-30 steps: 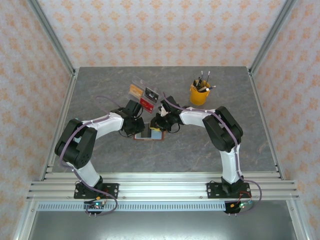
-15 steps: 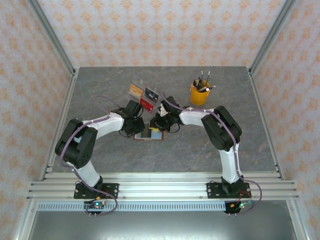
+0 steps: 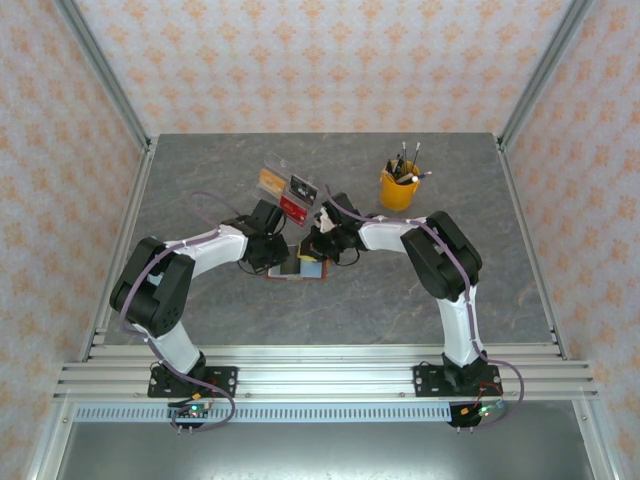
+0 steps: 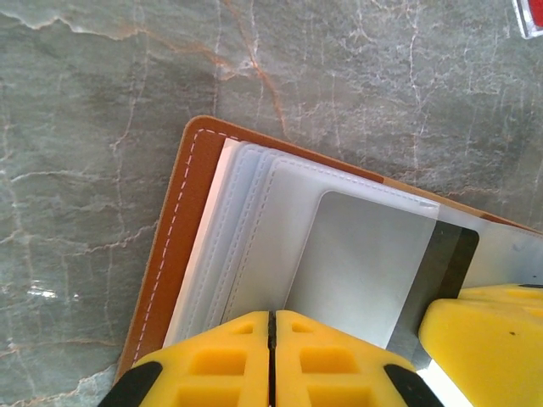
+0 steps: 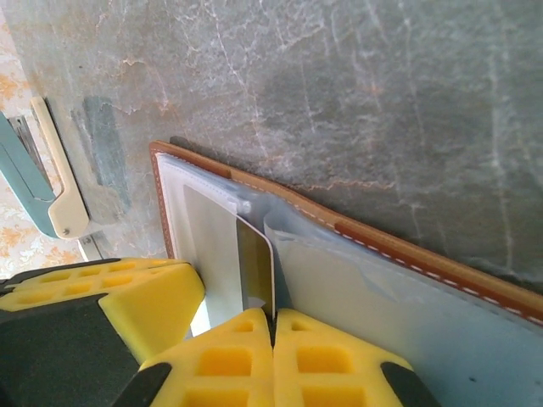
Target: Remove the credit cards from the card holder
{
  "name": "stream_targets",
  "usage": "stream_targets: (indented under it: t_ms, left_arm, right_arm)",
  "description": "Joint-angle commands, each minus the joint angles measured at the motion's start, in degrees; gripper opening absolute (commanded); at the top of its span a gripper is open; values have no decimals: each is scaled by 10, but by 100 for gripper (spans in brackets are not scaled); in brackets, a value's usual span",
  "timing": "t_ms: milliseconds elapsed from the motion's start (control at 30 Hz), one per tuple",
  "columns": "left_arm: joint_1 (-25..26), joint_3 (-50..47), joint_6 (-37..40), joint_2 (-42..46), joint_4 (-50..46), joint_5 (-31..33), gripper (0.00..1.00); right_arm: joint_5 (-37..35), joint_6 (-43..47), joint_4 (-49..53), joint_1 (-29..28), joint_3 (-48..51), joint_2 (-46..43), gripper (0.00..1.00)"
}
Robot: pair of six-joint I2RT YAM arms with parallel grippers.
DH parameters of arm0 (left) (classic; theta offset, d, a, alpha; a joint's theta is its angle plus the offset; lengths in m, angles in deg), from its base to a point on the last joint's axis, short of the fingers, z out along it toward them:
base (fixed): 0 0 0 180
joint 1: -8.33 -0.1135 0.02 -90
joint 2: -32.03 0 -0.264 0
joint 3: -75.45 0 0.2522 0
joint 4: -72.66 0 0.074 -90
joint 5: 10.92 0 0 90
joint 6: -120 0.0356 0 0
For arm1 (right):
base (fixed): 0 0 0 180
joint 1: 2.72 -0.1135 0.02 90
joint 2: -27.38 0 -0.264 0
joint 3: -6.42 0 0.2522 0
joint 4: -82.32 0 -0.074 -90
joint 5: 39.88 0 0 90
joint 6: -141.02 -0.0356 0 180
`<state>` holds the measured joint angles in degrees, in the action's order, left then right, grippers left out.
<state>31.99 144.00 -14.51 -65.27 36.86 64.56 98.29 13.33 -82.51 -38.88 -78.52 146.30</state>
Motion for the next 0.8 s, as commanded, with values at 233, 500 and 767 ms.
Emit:
stream_targets:
  t_ms: [233, 500, 767]
  left_arm:
    - [2, 2, 0, -5, -59, 37, 21]
    - [-1, 22, -10, 37, -51, -1, 35]
    - [-22, 22, -8, 124, 44, -161, 66]
  right_arm:
    - [0, 43, 17, 30, 68, -75, 0]
    - [23, 43, -33, 54, 123, -155, 0]
    - [81, 10, -111, 89, 164, -230, 0]
